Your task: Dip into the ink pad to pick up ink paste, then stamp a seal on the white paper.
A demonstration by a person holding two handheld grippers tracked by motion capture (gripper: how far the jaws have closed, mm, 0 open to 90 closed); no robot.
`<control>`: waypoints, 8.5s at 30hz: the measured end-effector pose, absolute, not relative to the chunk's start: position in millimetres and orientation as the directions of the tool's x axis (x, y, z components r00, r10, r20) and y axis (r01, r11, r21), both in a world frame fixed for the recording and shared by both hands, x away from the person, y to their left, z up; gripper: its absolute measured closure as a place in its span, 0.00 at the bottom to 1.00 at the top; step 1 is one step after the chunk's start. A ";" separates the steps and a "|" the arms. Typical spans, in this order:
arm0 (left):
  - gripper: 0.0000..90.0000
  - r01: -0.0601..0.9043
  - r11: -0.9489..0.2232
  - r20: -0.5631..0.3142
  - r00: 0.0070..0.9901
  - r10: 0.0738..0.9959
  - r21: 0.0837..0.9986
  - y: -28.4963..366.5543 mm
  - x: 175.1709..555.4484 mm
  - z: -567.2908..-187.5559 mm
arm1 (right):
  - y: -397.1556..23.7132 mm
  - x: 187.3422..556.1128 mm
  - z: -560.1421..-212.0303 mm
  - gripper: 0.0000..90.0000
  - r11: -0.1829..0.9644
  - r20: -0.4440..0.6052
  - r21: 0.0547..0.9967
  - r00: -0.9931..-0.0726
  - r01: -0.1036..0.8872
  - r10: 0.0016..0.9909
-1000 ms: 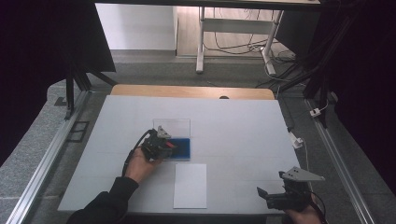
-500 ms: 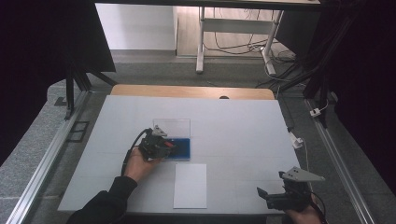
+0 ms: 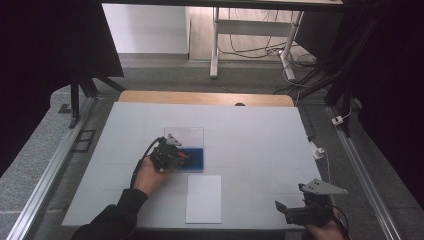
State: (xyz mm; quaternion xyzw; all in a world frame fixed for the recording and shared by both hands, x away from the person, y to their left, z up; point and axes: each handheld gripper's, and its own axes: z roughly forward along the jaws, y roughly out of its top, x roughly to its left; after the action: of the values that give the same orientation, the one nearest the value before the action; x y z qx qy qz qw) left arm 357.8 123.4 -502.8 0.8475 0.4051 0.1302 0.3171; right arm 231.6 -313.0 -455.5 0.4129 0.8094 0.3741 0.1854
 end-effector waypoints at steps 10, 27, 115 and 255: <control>0.64 0.610 -0.455 -0.064 0.640 0.766 0.649 126.3 360.4 -502.4 | -312.6 231.2 -455.5 0.00 0.383 0.005 0.759 -0.594 0.526 0.805; 0.64 0.576 -0.467 -0.039 0.656 0.754 0.671 124.8 353.8 -488.2 | -312.7 231.1 -455.4 0.00 0.383 0.006 0.760 -0.595 0.525 0.804; 0.64 0.461 -0.566 -0.088 0.822 0.563 0.683 71.4 273.8 -470.6 | -312.6 230.9 -455.3 0.00 0.384 0.008 0.760 -0.598 0.524 0.801; 0.64 0.477 -0.549 -0.088 0.804 0.588 0.686 76.5 279.6 -478.6 | -310.3 229.9 -455.5 0.00 0.411 -0.008 0.755 -0.619 0.512 0.786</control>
State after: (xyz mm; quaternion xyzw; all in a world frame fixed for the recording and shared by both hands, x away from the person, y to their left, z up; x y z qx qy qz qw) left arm 279.6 76.5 -478.6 0.8768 0.3036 0.0760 0.3651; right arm 229.9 -310.3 -455.5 0.3959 0.8193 0.3715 0.1844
